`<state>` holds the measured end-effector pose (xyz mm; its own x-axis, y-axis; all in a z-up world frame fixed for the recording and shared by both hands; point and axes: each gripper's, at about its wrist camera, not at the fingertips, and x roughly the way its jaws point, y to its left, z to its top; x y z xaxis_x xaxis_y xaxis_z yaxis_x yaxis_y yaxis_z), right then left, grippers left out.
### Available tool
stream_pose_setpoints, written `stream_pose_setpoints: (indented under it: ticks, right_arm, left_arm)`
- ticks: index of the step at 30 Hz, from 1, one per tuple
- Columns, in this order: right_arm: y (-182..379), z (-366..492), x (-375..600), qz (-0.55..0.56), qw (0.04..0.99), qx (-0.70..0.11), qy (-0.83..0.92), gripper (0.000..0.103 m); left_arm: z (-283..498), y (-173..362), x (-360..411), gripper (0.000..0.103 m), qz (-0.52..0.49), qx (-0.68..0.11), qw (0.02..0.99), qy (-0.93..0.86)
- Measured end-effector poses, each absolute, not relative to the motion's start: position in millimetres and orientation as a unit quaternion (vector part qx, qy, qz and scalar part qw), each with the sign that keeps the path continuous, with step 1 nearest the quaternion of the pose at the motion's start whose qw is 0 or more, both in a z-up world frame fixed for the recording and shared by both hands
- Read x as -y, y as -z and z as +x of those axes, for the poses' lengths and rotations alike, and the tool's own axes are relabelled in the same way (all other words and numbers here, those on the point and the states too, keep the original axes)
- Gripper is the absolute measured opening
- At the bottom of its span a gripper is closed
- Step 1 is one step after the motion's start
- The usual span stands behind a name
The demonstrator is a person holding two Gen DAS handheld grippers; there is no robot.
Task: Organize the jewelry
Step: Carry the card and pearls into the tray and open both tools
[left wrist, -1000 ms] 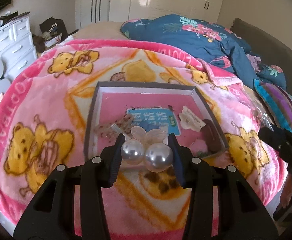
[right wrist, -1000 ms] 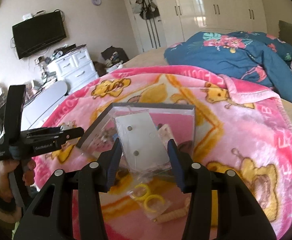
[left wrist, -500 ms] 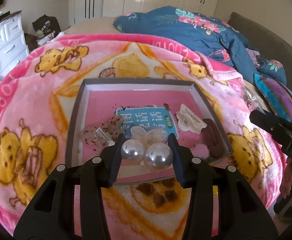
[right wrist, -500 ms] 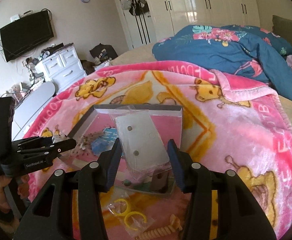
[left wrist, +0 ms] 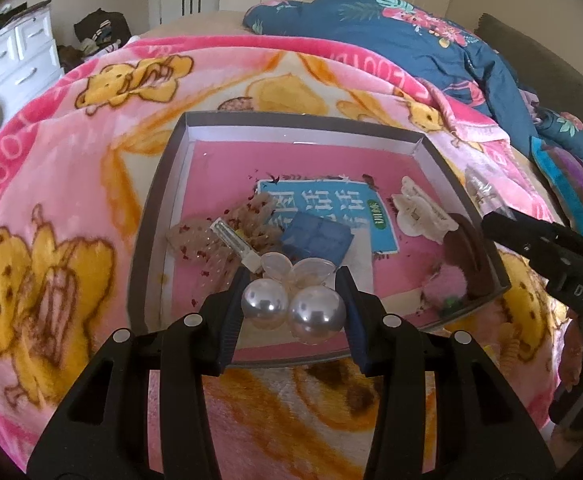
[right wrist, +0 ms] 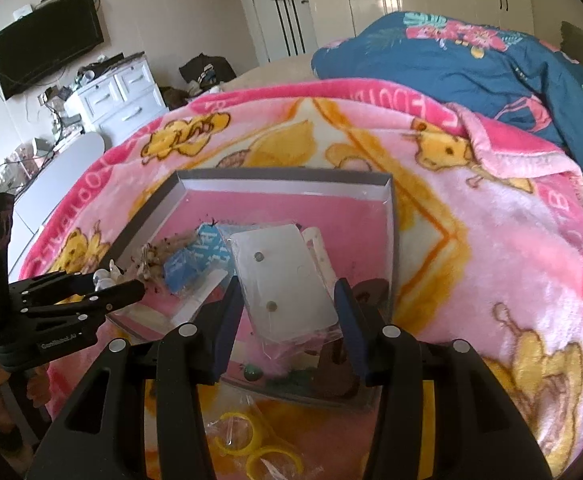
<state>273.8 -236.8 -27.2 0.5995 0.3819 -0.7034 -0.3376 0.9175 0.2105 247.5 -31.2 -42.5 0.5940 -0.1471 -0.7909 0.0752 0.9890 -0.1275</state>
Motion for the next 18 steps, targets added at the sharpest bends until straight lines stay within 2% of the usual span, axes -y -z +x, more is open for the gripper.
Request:
stream_pose_setpoints:
  ticks: [11, 12, 18]
  right_arm:
    - [48, 283, 223, 0.017, 0.881, -0.428, -0.200, 0.048]
    - [48, 283, 223, 0.019, 0.881, -0.430, -0.198, 0.053]
    - [37, 271, 237, 0.050, 0.888, -0.415, -0.192, 0.071]
  left_arm:
    - [253, 51, 21, 0.036, -0.053, -0.455, 0.887, 0.055]
    - [253, 52, 22, 0.036, -0.053, -0.455, 0.887, 0.056]
    - [253, 52, 23, 0.036, -0.052, -0.455, 0.887, 0.055]
